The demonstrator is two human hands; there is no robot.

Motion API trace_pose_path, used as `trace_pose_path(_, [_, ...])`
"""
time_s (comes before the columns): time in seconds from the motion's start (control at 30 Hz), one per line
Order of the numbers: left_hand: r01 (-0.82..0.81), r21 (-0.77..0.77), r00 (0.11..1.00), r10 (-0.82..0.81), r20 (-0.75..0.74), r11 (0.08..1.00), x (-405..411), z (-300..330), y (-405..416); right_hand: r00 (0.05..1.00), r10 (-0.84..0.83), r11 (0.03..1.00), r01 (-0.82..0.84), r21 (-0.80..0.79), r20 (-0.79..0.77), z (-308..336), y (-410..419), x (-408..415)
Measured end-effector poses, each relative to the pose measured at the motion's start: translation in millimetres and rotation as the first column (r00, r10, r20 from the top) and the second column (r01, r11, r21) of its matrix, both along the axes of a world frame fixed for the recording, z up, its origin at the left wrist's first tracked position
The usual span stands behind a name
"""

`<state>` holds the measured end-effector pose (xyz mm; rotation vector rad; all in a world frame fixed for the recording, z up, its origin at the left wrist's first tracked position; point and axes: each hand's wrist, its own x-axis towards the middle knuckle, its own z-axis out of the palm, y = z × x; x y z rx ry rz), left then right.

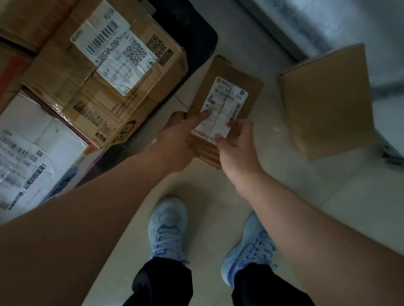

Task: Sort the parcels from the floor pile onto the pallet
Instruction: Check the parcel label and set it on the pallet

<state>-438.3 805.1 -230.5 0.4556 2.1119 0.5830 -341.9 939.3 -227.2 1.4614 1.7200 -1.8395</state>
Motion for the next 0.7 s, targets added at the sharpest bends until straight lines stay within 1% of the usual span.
trace_pose_path(0.07, [0.012, -0.038, 0.999, -0.013, -0.041, 0.999, 5, 8, 4, 1.0, -0.018, 1.0, 0.018, 0.009, 0.006, 7, -1, 4])
trace_pose_path(0.13, [0.043, -0.037, 0.998, -0.045, -0.053, 0.998, 12, 26, 6, 1.0, 0.003, 0.997, -0.003, 0.083, 0.011, 23, -1, 12])
trace_pose_path(0.2, [0.08, -0.026, 0.995, -0.081, -0.05, 0.997, 16, 52, 7, 0.999, 0.035, 0.982, -0.036, 0.185, 0.007, 48, 1, 20])
trace_pose_path(0.3, [0.082, -0.003, 0.996, -0.082, -0.028, 0.997, 20, 104, 5, 0.996, 0.082, 0.964, -0.071, 0.257, -0.031, 98, 0, 31])
trace_pose_path(0.4, [0.061, 0.02, 0.998, -0.061, -0.025, 0.998, 21, 169, 0, 0.99, 0.118, 0.949, -0.09, 0.302, -0.075, 158, -5, 39])
trace_pose_path(0.5, [0.058, 0.048, 0.997, -0.055, -0.057, 0.997, 20, 244, -10, 0.985, 0.141, 0.95, -0.106, 0.293, -0.099, 228, -13, 44])
trace_pose_path(0.63, [0.089, 0.024, 0.99, -0.086, -0.114, 0.996, 24, 362, -29, 0.96, 0.239, 0.924, -0.18, 0.337, -0.143, 338, -23, 49])
trace_pose_path(0.7, [0.072, 0.021, 0.988, -0.069, -0.138, 0.997, 30, 425, -40, 0.935, 0.323, 0.888, -0.246, 0.389, -0.146, 394, -28, 52])
